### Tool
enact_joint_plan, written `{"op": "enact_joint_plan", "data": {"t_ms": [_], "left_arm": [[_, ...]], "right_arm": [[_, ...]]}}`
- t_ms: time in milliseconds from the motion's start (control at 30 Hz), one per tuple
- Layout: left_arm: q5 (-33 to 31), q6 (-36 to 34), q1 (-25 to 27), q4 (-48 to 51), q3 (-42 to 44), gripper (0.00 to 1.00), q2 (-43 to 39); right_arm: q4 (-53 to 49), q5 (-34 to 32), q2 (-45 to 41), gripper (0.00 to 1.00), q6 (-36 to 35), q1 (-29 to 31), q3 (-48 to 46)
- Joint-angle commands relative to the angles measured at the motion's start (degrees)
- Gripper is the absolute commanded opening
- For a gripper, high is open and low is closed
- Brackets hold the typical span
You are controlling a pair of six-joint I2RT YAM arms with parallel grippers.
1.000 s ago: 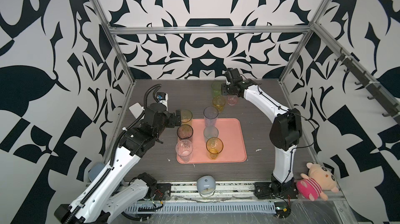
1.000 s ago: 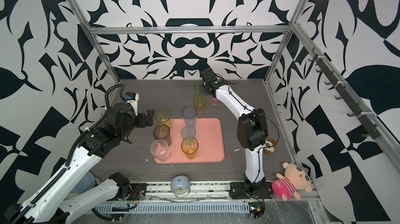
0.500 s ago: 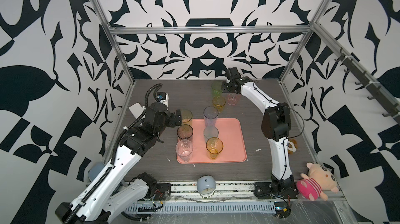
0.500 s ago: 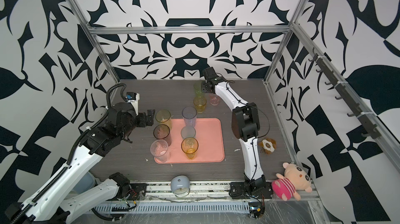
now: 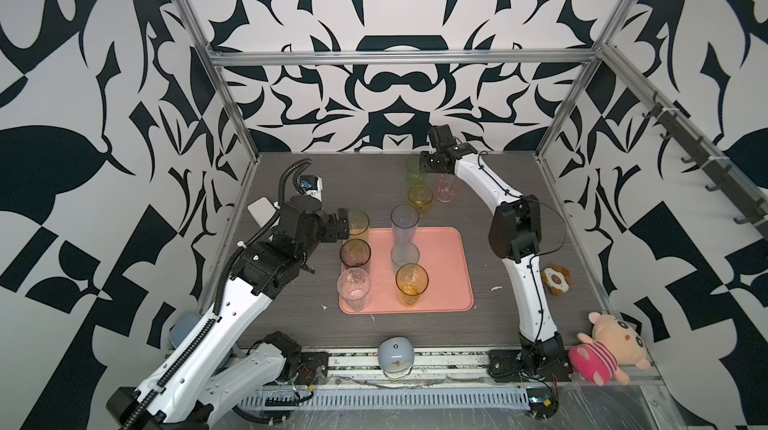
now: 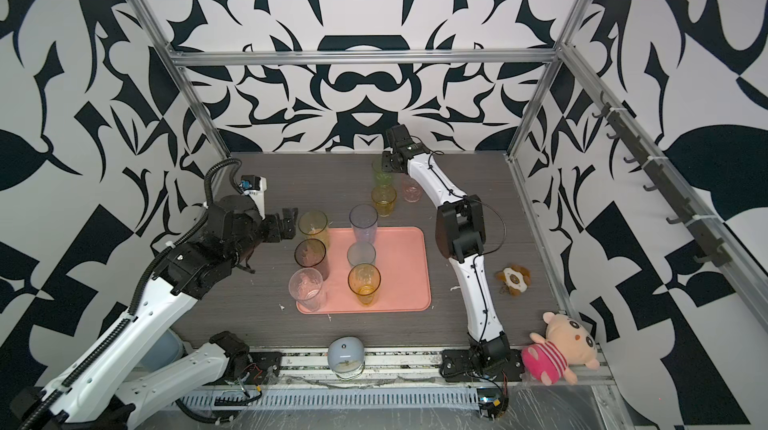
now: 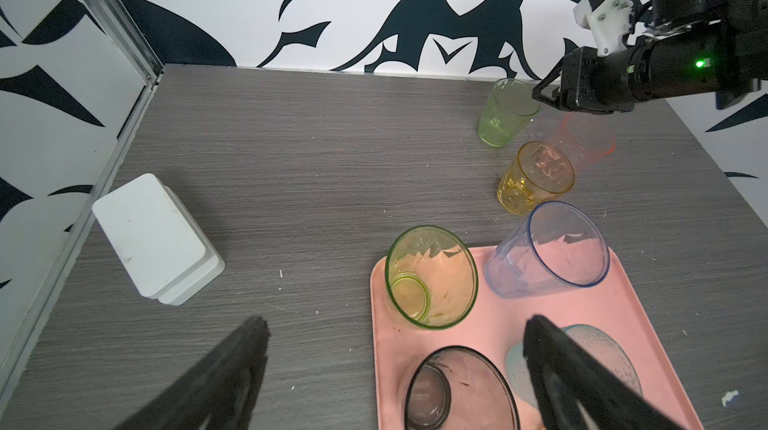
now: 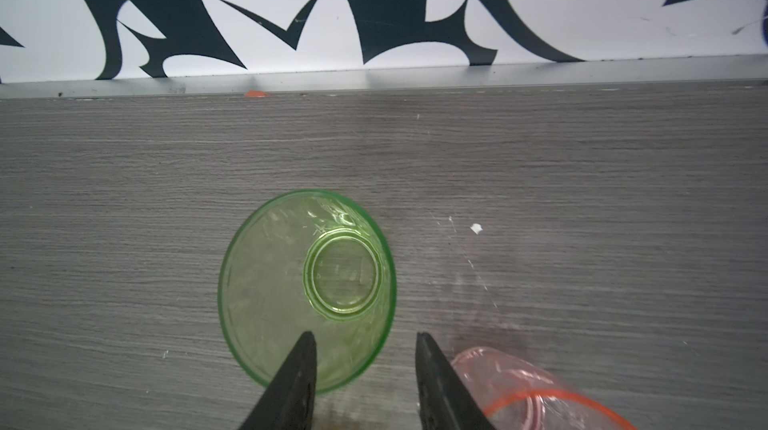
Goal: Place the glasses into the tray
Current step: 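Lower the right gripper around the green glass and close it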
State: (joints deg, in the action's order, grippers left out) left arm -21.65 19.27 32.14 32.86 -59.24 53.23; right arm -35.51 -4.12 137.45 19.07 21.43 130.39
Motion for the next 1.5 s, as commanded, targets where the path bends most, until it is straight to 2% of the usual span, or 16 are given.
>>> {"op": "enact_joint_plan", "data": {"t_ms": [0,433,667,933,1267,1467], "left_arm": [[-0.58,0.77,-0.24,0.69,-1.80,1.00,0.54],[-1.20,0.16,-0.28,0.65,-2.57,0.99,2.36],[-1.16,0.07,-0.24,0.25,-2.86,0.99,3.78],[-0.96,-0.28,-0.24,0.45,-3.34,0.99,4.60],[-0.80,-0.28,-0.24,0.71,-3.44,1.00,4.86],[-0.32,-0.18,-0.24,0.62,-3.51,0.99,4.66]], "right_arm": [[-0.66,0.43,-0.74,0.43,0.02,-0.16,3.68],[-0.93,0.12,3.26,0.42,1.32,-0.41,7.90],[-0.97,0.17,6.07,0.36,1.75,-0.50,9.36],[-0.63,0.24,7.18,0.34,2.63,-0.77,9.71],[-0.48,0.69,6.87,0.19,2.90,-0.72,9.80],[-0.92,0.05,5.58,0.05,2.66,-0.78,9.72]]}}
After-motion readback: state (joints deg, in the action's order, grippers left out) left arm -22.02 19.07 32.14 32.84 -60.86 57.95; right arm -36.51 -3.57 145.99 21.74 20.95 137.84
